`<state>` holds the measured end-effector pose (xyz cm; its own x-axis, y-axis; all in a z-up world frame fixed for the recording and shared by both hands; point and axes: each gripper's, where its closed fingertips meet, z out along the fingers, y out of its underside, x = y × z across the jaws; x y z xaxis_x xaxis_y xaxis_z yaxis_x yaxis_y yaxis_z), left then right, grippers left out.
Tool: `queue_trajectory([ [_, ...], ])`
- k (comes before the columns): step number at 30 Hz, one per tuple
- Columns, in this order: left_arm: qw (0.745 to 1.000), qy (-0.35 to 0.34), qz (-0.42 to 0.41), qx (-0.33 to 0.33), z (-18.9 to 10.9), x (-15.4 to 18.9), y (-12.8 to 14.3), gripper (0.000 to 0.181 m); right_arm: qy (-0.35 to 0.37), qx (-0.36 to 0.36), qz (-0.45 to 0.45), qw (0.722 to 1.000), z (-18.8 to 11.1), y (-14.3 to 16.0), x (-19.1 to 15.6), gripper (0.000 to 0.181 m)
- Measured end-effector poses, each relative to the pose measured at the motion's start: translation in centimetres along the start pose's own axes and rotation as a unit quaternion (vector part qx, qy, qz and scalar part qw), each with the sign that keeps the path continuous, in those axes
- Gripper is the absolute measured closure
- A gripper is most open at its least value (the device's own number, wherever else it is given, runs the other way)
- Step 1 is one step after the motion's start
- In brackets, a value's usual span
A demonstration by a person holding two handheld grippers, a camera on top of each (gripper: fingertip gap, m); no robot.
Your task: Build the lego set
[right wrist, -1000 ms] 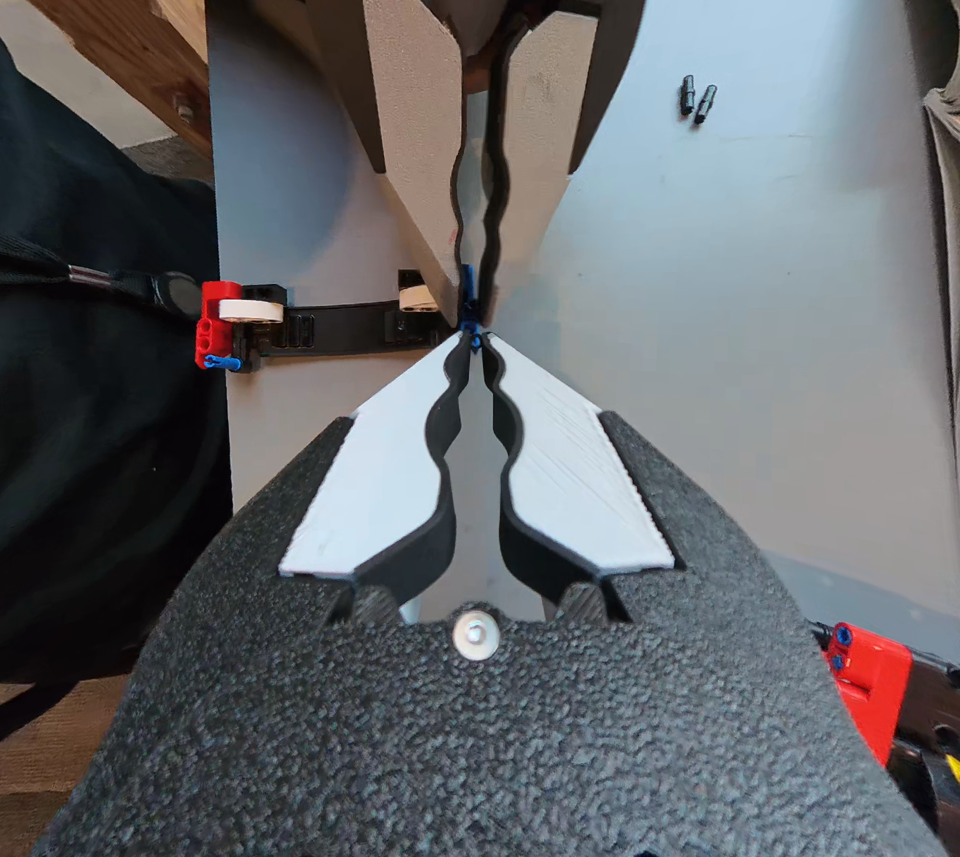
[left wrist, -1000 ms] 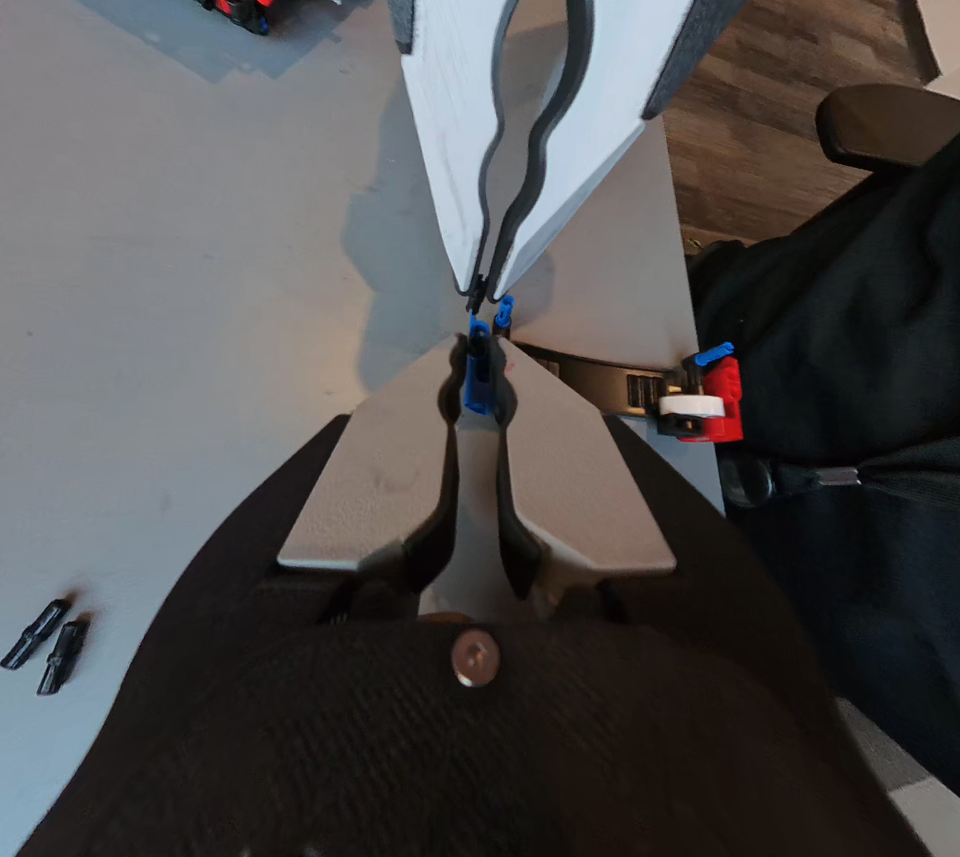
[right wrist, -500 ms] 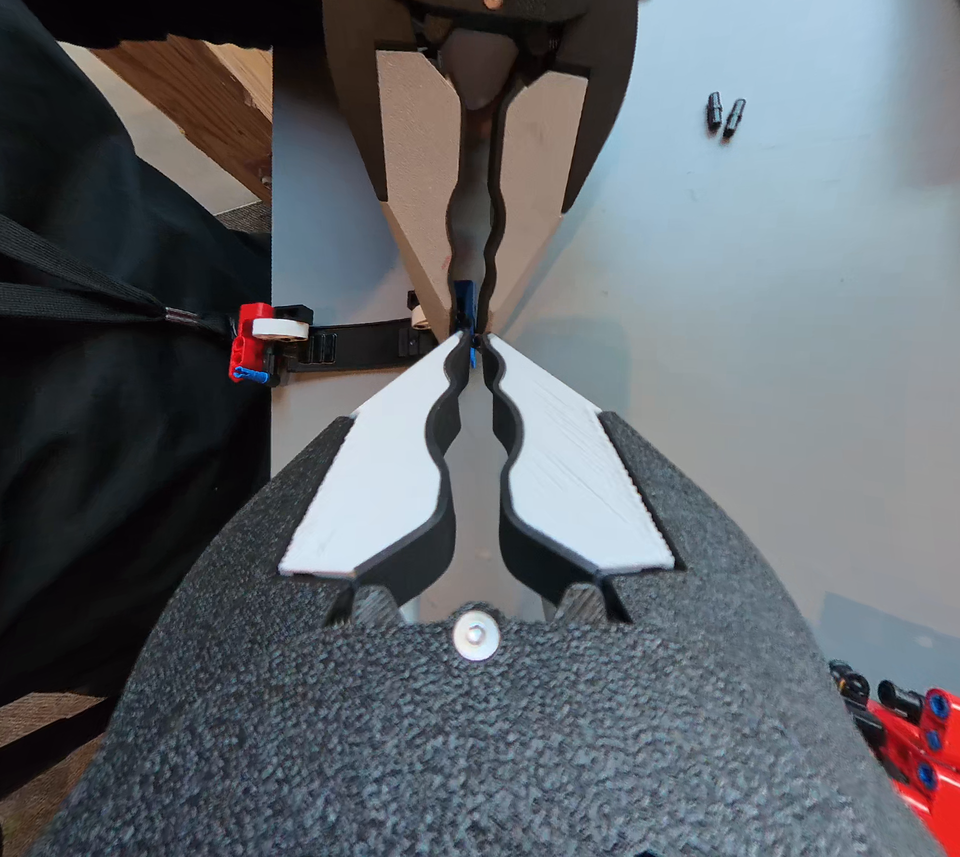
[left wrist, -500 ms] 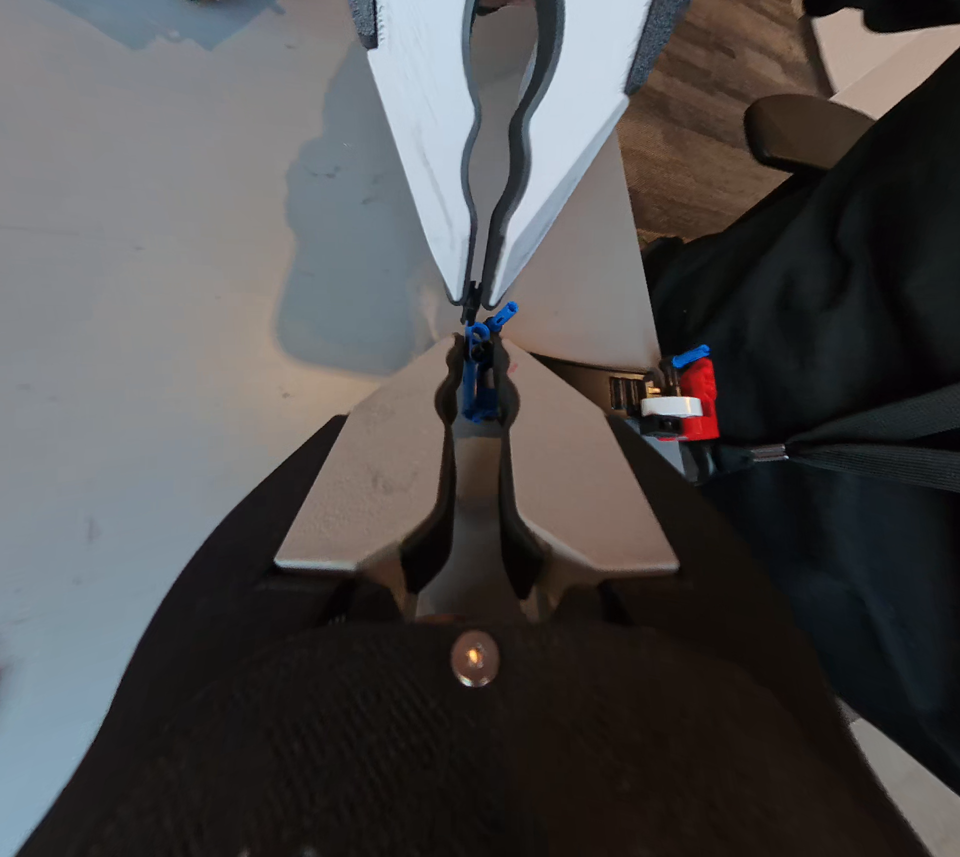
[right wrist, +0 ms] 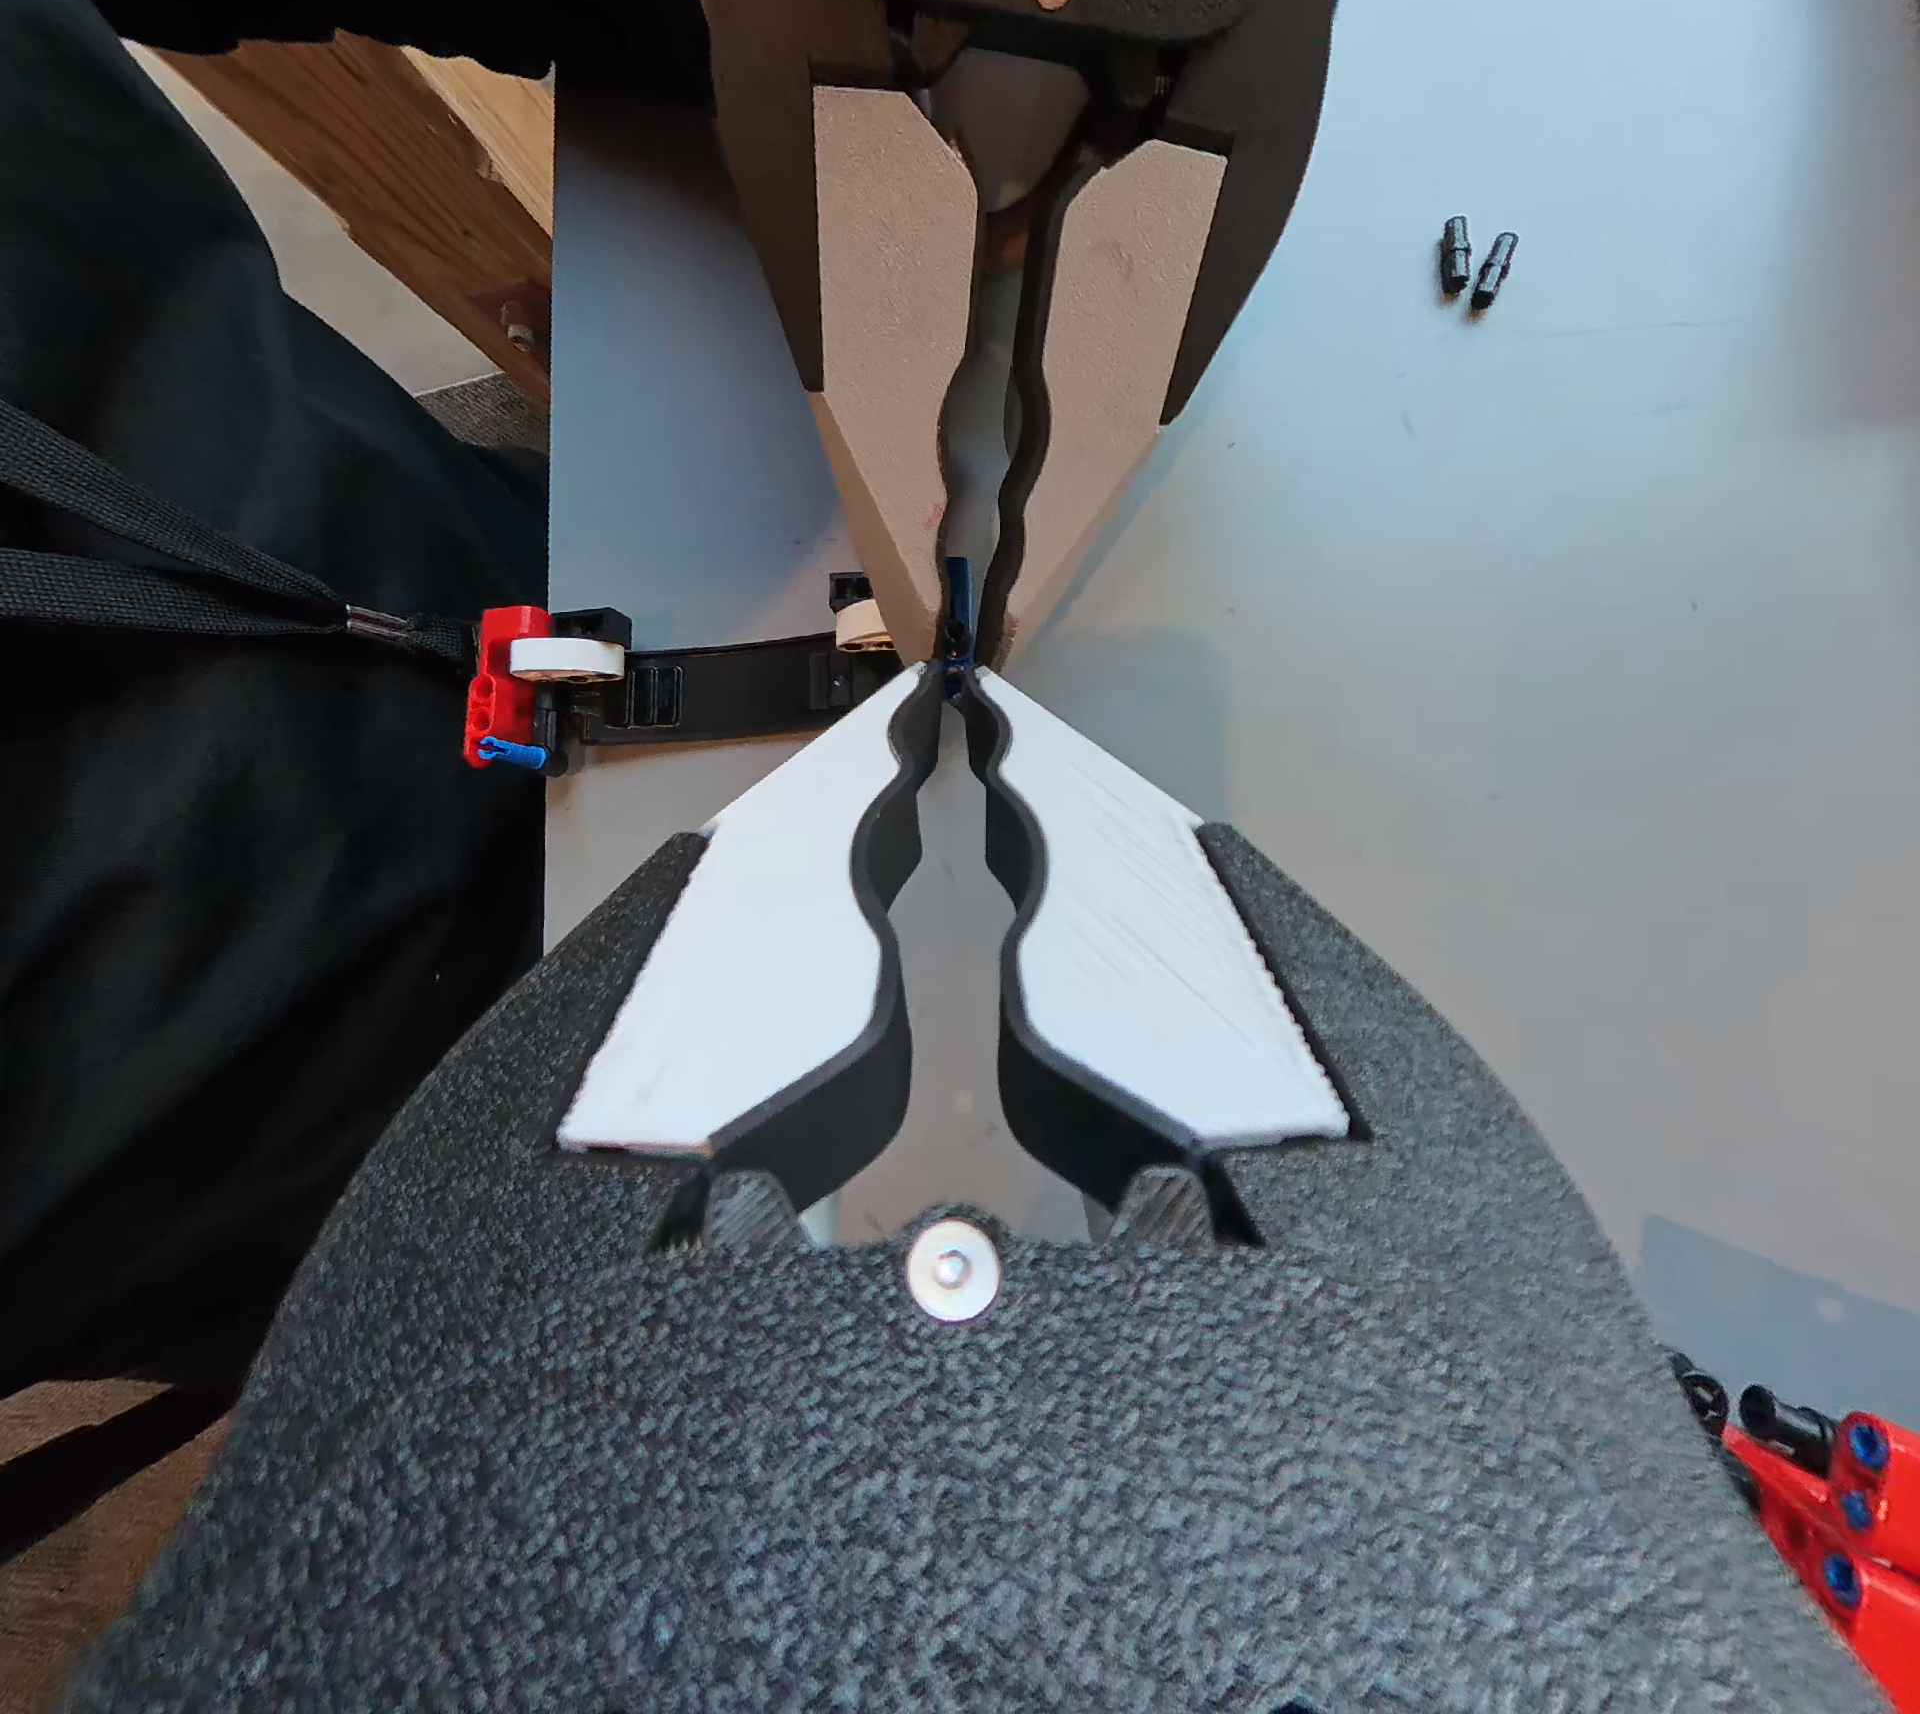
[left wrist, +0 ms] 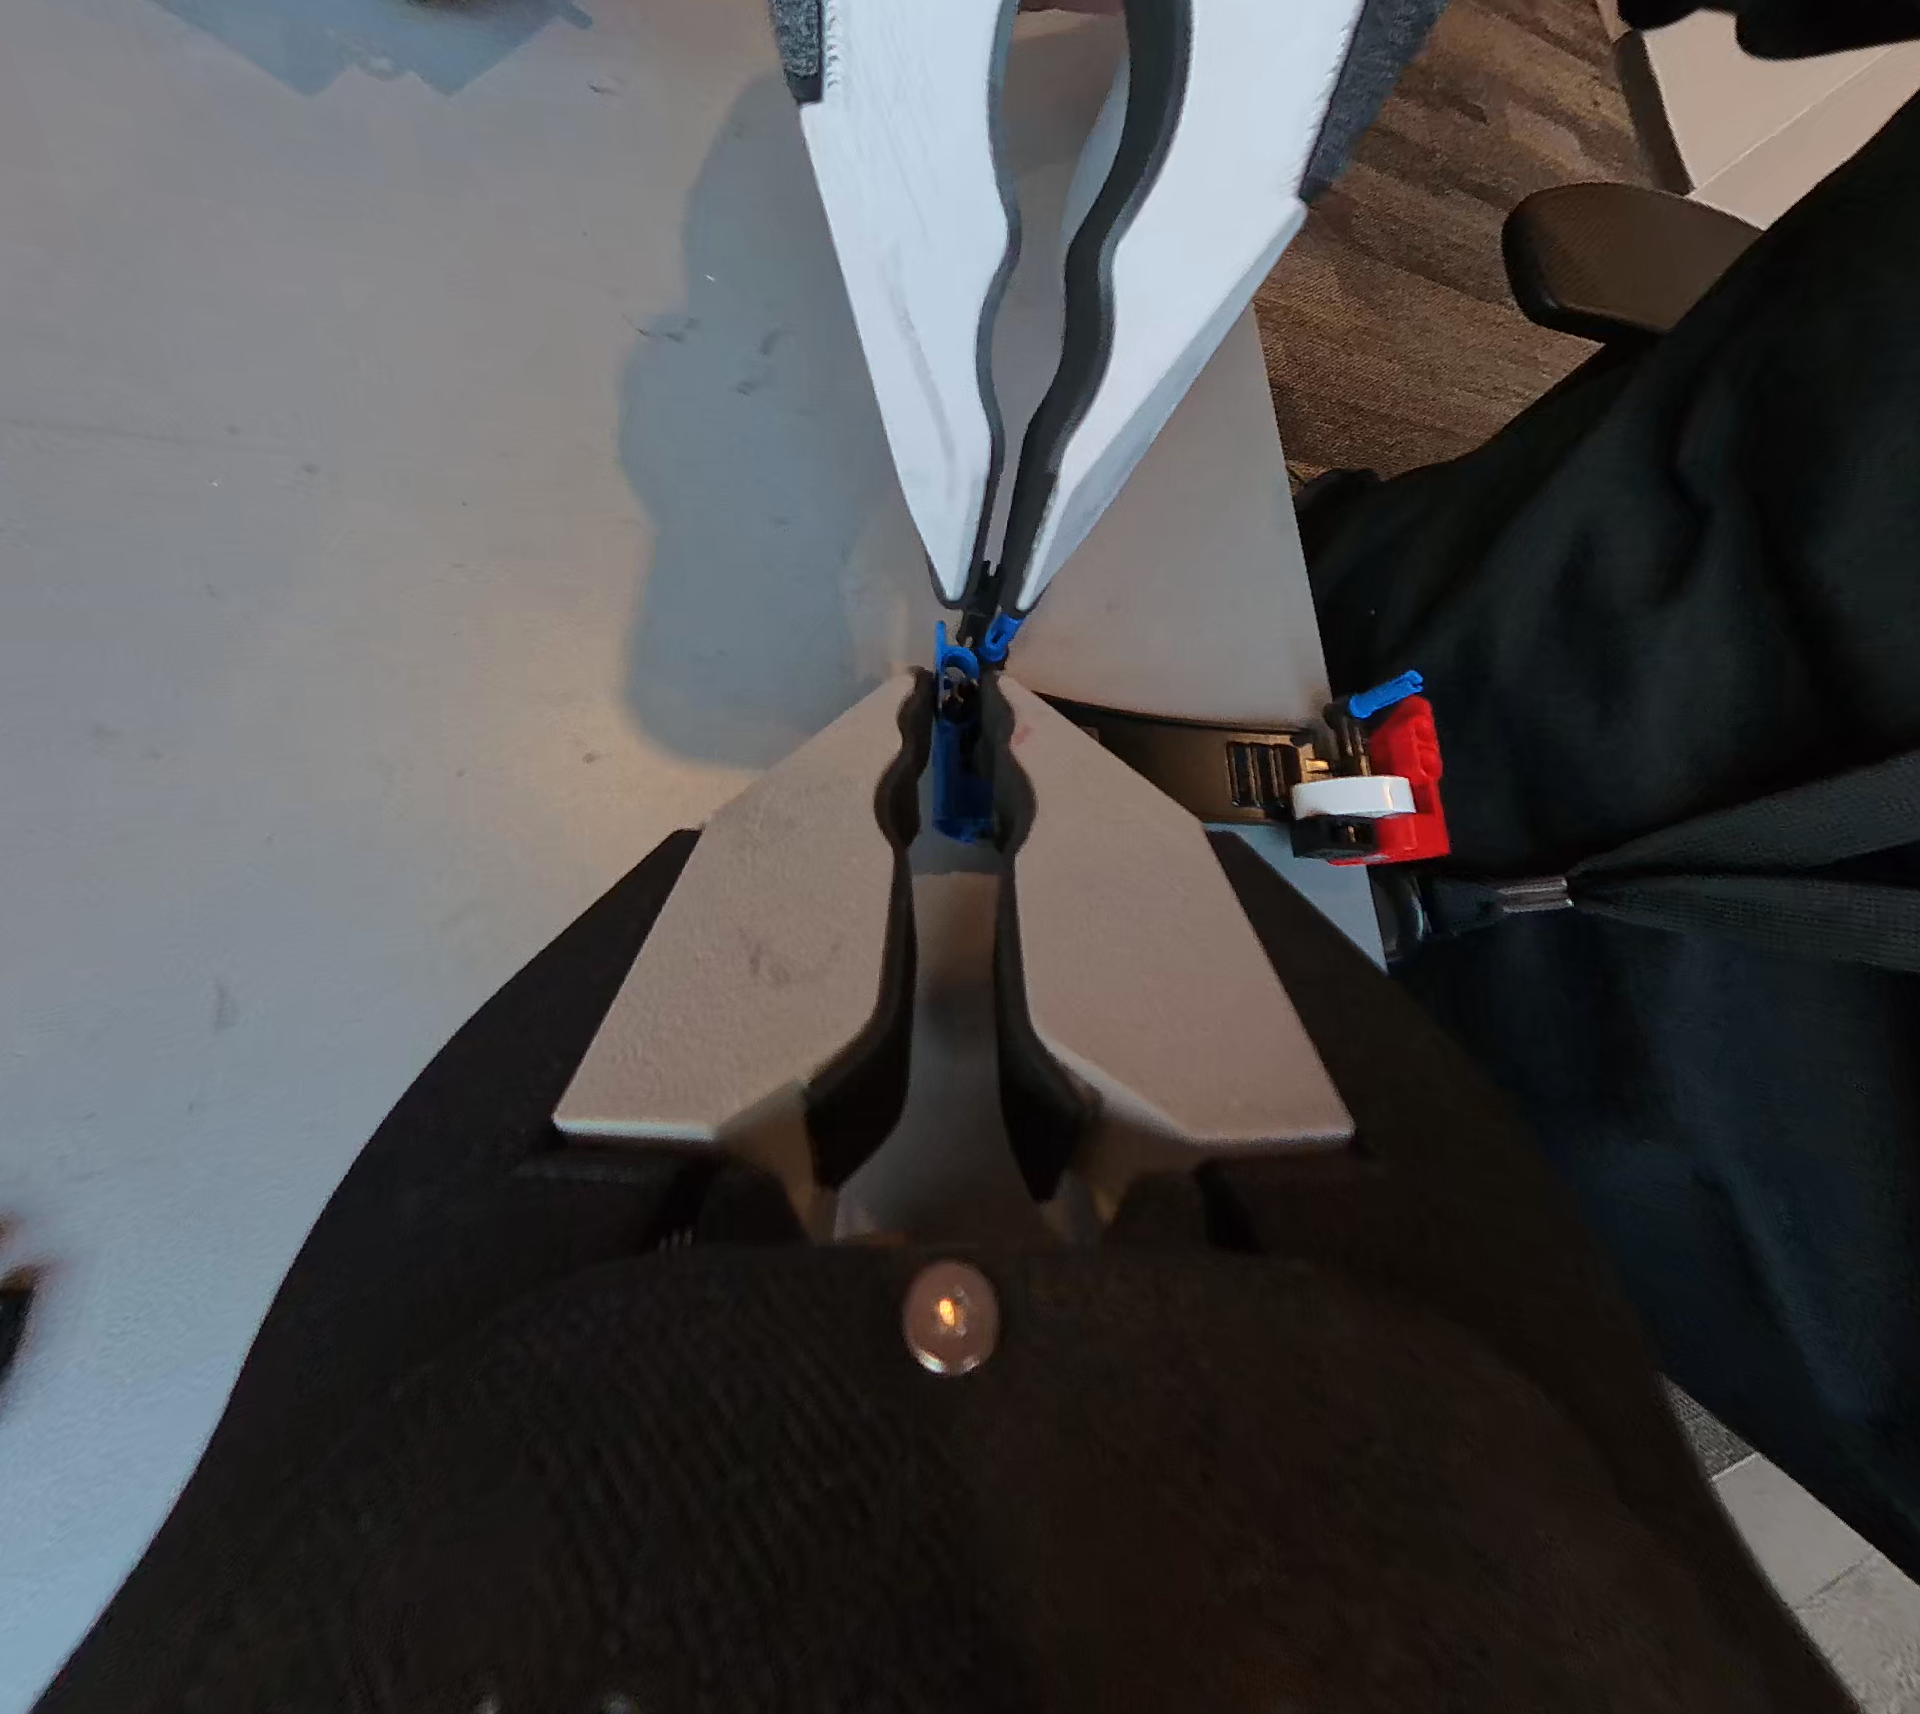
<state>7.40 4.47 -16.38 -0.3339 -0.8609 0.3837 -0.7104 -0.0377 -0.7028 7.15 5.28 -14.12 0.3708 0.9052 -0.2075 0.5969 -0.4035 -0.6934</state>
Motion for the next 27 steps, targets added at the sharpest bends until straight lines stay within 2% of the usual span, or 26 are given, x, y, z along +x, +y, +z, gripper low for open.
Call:
queue_trajectory([
  [12, 0.998, -0.035, 0.050, -0.002, 0.1, -0.1, -0.1, 0.177, 0.012, -0.040, -0.039, 0.998, 0.7, 0.4, 0.0, 0.178],
  [17, 0.993, -0.068, 0.091, -0.002, 0.2, -0.2, -0.3, 0.177, 0.021, -0.085, -0.098, 0.991, 0.5, 0.6, 0.0, 0.177],
  [21, 0.992, -0.087, 0.089, 0.011, 0.2, -0.7, -0.6, 0.177, 0.026, -0.123, -0.124, 0.984, 0.5, 0.5, 0.4, 0.178],
  [27, 0.990, -0.114, 0.082, 0.015, 0.0, -1.3, -0.6, 0.177, 0.037, -0.096, -0.075, 0.992, 0.6, 0.4, 1.0, 0.178],
])
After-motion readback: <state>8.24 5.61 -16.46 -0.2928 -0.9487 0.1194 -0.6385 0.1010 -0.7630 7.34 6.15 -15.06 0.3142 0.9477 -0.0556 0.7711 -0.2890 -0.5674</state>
